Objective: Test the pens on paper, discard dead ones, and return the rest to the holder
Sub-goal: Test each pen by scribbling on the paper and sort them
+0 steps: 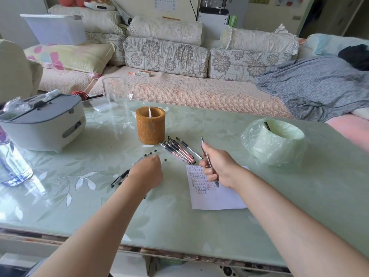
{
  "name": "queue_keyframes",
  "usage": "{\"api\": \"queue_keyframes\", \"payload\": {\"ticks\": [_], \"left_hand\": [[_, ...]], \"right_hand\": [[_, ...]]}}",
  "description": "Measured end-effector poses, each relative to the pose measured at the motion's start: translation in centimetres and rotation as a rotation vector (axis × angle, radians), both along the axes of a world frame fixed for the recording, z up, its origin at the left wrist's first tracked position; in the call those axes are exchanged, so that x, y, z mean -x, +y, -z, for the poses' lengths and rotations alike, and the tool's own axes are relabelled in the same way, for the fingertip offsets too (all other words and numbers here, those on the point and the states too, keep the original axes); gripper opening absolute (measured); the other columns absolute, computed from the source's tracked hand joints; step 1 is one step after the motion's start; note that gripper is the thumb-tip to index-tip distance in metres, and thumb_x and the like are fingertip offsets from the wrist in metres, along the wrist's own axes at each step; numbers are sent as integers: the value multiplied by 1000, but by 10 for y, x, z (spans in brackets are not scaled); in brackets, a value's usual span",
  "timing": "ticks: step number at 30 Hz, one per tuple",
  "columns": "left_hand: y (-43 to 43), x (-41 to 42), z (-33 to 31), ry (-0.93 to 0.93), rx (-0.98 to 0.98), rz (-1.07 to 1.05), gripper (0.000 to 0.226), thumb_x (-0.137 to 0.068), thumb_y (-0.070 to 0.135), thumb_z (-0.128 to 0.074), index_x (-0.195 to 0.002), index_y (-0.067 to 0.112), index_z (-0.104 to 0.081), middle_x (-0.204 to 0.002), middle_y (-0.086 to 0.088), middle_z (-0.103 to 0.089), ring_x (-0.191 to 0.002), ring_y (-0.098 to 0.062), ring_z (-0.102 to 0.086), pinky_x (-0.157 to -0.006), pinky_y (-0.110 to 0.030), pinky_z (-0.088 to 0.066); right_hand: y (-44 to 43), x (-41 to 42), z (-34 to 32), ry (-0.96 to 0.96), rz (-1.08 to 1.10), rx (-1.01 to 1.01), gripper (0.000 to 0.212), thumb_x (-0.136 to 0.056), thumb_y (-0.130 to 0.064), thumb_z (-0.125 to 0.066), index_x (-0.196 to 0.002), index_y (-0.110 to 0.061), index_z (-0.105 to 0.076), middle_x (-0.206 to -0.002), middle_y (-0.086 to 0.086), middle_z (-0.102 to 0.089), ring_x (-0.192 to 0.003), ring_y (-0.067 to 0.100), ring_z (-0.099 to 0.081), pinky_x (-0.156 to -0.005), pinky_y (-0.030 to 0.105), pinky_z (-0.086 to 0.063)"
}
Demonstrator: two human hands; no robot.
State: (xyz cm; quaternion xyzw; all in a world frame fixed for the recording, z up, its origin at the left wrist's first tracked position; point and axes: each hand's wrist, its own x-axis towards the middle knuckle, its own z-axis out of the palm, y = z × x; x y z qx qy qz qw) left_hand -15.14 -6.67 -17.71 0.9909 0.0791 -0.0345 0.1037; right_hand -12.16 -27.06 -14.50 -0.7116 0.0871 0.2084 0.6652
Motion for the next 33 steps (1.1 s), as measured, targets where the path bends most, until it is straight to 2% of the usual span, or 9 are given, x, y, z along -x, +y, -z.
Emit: {"api": "queue_keyframes", "payload": {"ticks": [2,3,5,8,11,19,25,29,33], "left_hand": [[1,-1,0,0,-5,6,23,-88,11,-46,-110,10,-53,-106,-7,-59,-87,-25,-52,-69,-32,-43],[1,-3,1,2,-9,9,23,-88,11,-46,-110,10,-53,-106,-7,-59,-88,-25,-52,-69,-32,-43],[2,-4,2,12,-17,16,20,-90,10,-46,-108,8,-54,-108,-9,-60,-89,-26,-54,-69,-33,-43],[-1,-7,4,15,-32,25,20,-92,8,-46,-110,4,-55,-111,-12,-60,-100,-30,-60,-74,-35,-46],[-1,-9,5,14,-57,35,22,-93,8,-46,-113,3,-56,-112,-12,-59,-103,-31,-60,-75,-35,-46],[8,-14,11,-33,-31,92,8,-90,8,-46,-84,9,-52,-81,-4,-47,-76,-26,-48,-63,-32,-41],[8,-14,12,-41,-19,95,13,-88,7,-47,-76,10,-45,-79,-4,-45,-75,-26,-48,-63,-34,-41],[9,-13,12,-48,2,104,15,-90,8,-46,-98,11,-57,-95,-5,-56,-82,-24,-51,-65,-33,-42],[8,-7,7,-52,22,142,19,-91,9,-45,-103,13,-59,-104,-6,-60,-94,-25,-57,-71,-34,-47]], "right_hand": [[2,-5,3,-115,5,163,9,-94,-15,-41,-90,-11,-49,-74,8,-44,-50,16,-31,-43,21,-20],[1,-9,5,-181,6,282,15,-90,-7,-39,-94,-4,-53,-76,10,-46,-53,19,-35,-46,24,-26],[0,-20,8,-318,-1,532,30,-84,-1,-40,-105,1,-61,-82,11,-56,-65,24,-47,-59,30,-37],[-2,-42,10,-448,50,735,40,-86,0,-46,-121,-11,-63,-119,8,-66,-107,25,-61,-85,26,-44],[0,-66,16,-535,36,834,42,-85,3,-46,-120,-10,-66,-121,9,-66,-112,23,-60,-90,20,-40],[26,-93,39,-623,20,908,28,-84,-9,-56,-99,-20,-76,-110,-1,-73,-105,22,-65,-91,28,-51],[26,-97,44,-610,-114,843,31,-89,-4,-51,-106,-17,-74,-113,-1,-72,-106,15,-64,-89,16,-41],[17,-85,38,-650,-183,839,41,-87,0,-47,-117,-20,-69,-120,-2,-67,-110,14,-61,-91,16,-38],[15,-63,22,-773,-257,820,47,-84,2,-45,-117,-24,-68,-125,-4,-63,-109,12,-55,-88,17,-35]]}}
